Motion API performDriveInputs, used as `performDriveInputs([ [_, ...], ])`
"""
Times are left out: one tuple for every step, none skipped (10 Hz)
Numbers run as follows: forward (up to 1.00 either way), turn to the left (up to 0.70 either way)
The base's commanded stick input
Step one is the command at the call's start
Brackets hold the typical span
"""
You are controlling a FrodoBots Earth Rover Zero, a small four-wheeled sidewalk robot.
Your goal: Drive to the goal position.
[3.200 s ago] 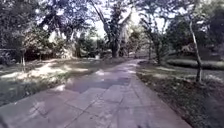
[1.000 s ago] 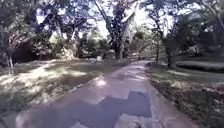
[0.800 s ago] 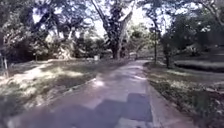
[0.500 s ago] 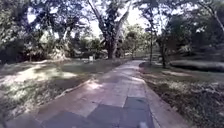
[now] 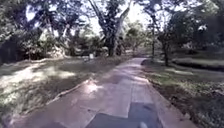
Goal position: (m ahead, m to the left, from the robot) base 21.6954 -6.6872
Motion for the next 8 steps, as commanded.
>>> performDriveInputs([
  [0.50,-0.13],
  [0.50,-0.50],
  [0.50,-0.50],
  [0.50,-0.50],
  [0.50,-0.50],
  [0.50,-0.27],
  [0.50,0.00],
  [0.50,0.00],
])
